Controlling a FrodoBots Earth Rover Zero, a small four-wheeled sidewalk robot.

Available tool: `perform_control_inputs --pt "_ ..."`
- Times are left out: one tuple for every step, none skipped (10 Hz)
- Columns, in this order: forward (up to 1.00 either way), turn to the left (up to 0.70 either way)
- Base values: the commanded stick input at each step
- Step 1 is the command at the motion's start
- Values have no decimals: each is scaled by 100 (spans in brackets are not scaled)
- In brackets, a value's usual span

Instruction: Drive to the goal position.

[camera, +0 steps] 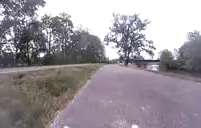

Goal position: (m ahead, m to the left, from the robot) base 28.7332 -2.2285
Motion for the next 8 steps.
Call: perform_control_inputs --pt "100 0" --pt "100 0" --pt "100 0" --pt "100 0" --pt "100 0" --pt "100 0" --pt "100 0" --pt "100 0"
